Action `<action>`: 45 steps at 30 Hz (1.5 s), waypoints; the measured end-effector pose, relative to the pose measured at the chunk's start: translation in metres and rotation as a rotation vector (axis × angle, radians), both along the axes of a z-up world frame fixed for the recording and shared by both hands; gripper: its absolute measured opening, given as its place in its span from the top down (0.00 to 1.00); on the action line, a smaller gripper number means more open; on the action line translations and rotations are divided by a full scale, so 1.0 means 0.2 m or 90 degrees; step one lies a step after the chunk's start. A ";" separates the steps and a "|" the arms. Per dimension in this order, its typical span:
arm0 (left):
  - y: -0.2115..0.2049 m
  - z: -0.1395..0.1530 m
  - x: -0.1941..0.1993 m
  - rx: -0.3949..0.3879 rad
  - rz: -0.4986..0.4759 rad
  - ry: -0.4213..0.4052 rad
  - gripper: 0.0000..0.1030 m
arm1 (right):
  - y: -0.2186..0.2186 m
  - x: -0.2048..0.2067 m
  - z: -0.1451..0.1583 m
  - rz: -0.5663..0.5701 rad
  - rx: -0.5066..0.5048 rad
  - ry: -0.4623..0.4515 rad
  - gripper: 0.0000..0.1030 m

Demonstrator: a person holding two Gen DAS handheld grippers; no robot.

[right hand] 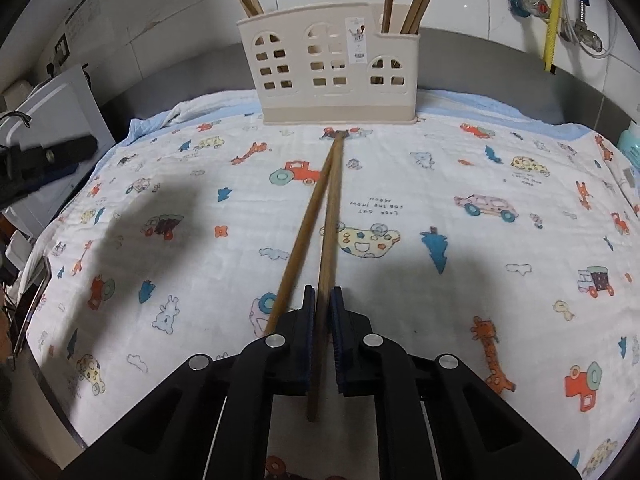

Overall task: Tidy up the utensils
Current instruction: 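Move the open left tool back toward the loose chopsticks, then close the left tool on a loose wooden chopstick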

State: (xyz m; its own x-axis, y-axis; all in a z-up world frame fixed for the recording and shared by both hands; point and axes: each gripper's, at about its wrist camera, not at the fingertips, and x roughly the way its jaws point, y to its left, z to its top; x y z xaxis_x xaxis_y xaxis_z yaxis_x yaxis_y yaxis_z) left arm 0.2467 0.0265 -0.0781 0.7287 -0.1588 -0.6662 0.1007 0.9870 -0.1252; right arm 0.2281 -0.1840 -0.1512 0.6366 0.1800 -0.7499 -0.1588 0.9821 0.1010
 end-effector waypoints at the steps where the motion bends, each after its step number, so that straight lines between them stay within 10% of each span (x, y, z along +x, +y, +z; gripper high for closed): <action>1: -0.01 -0.01 0.00 -0.004 -0.003 0.004 0.37 | -0.01 -0.01 0.01 0.000 -0.002 -0.003 0.93; 16: -0.42 -0.23 -0.12 -0.025 -0.083 0.061 0.40 | -0.19 -0.13 0.20 0.002 0.007 -0.071 0.94; 25: -0.62 -0.32 -0.09 -0.030 -0.126 0.092 0.69 | -0.29 -0.15 0.30 -0.002 0.023 -0.104 0.94; 45: -0.72 -0.40 -0.04 0.001 -0.092 0.108 0.90 | -0.31 -0.15 0.41 0.013 0.030 -0.139 0.94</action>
State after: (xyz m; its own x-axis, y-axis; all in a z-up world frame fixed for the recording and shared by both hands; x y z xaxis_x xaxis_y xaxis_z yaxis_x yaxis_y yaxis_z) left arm 0.2381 -0.1175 -0.1577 0.5755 -0.2524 -0.7779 0.2191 0.9640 -0.1506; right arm 0.1980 -0.2459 -0.0694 0.7783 0.2259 -0.5859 -0.2019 0.9735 0.1072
